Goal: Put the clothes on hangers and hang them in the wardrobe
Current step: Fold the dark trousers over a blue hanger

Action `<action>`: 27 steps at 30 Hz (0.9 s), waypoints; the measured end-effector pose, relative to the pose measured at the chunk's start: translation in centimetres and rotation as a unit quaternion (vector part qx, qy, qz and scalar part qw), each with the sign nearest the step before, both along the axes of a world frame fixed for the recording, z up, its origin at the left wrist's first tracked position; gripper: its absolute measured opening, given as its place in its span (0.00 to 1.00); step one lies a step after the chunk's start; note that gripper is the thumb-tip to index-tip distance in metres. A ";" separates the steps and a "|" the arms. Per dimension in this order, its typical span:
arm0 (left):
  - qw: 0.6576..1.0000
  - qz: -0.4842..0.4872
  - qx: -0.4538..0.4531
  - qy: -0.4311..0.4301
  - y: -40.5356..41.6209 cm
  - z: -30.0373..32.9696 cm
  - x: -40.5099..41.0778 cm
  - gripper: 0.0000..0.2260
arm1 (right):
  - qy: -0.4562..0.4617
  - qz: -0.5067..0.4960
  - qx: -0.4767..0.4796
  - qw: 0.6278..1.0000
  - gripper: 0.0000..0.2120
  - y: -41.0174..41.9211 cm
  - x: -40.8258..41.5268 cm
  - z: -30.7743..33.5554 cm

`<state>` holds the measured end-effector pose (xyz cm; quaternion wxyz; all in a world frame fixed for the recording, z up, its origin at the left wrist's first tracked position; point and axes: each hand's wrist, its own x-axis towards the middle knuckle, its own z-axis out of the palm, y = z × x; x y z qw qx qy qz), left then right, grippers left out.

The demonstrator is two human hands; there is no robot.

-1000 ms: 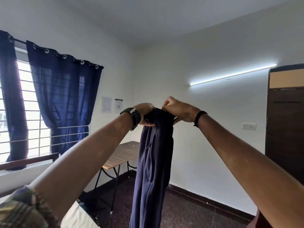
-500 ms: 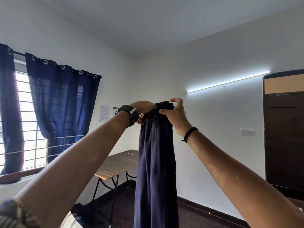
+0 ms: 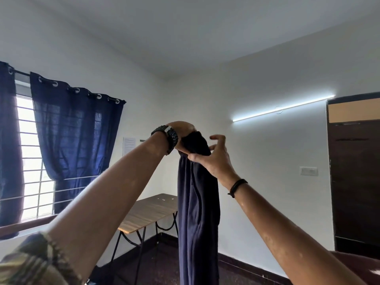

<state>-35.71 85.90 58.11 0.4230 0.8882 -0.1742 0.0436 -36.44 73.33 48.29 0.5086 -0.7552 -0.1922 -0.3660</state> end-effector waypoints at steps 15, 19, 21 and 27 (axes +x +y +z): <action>0.991 -0.061 -0.123 0.007 -7.9 -7.6 9.3 0.02 | 0.214 -0.197 -0.198 0.936 0.12 -8.7 6.7 -5.1; 0.957 -0.088 -0.273 -0.040 -7.2 -7.5 9.4 0.13 | 0.170 -0.153 -0.127 0.965 0.11 -8.5 6.7 -3.8; 0.954 -0.087 -0.284 -0.050 -5.6 -7.3 8.7 0.10 | 0.169 -0.117 -0.118 0.972 0.10 -6.9 6.3 -3.7; 0.956 0.002 -0.290 -0.044 3.4 -11.3 4.9 0.22 | 0.147 -0.053 -0.193 0.969 0.13 1.0 4.5 -7.5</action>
